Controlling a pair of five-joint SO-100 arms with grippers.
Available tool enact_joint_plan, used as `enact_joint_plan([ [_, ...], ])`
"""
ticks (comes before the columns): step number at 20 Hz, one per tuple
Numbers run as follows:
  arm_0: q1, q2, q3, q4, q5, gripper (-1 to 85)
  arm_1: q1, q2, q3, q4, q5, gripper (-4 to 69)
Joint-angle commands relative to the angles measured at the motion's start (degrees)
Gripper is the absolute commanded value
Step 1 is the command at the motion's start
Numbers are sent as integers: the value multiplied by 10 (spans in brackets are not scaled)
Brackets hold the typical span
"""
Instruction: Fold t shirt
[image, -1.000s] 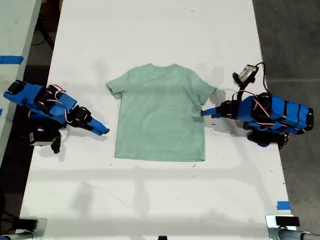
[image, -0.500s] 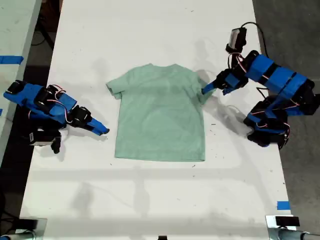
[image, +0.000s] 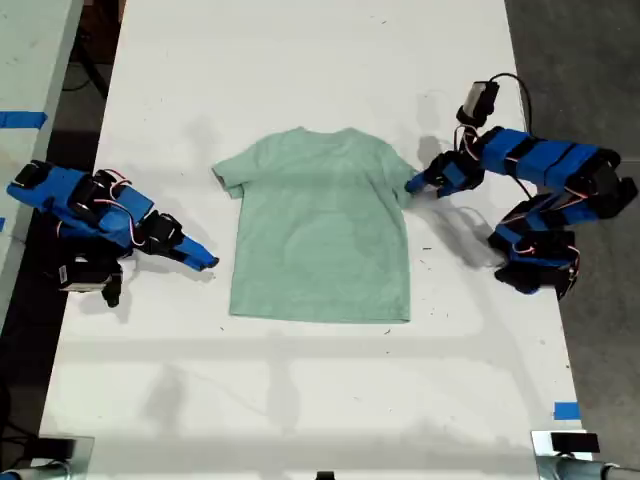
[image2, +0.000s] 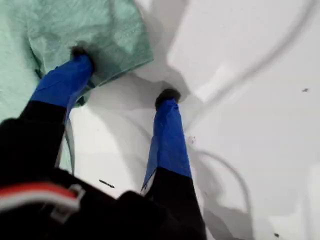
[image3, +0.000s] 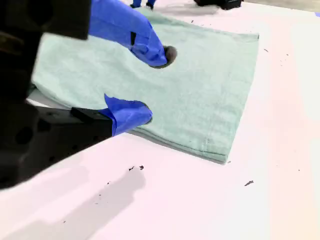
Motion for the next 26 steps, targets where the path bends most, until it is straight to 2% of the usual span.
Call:
enact_joint_plan([
  [1,3,-1,26,2,4,150,-12,4,12,-65,30,277],
  [6,3,-1,26,2,4,150,-5,2,23,-121,34,259],
  [9,3,-1,26,2,4,150,-18,-17,20,-132,40,100],
  [12,3,-1,26,2,4,150,-45,-36,14,-134,51,46],
  [13,3,-1,26,2,4,150,-52,-43,7,-123,59,12],
  [17,3,-1,26,2,4,151,-67,-48,-43,-54,54,13],
  [20,3,-1,26,2,4,151,-76,26,-125,54,48,12],
  [23,3,-1,26,2,4,151,-97,42,-298,168,21,11],
  [26,3,-1,26,2,4,151,-166,-38,-460,176,-13,11],
])
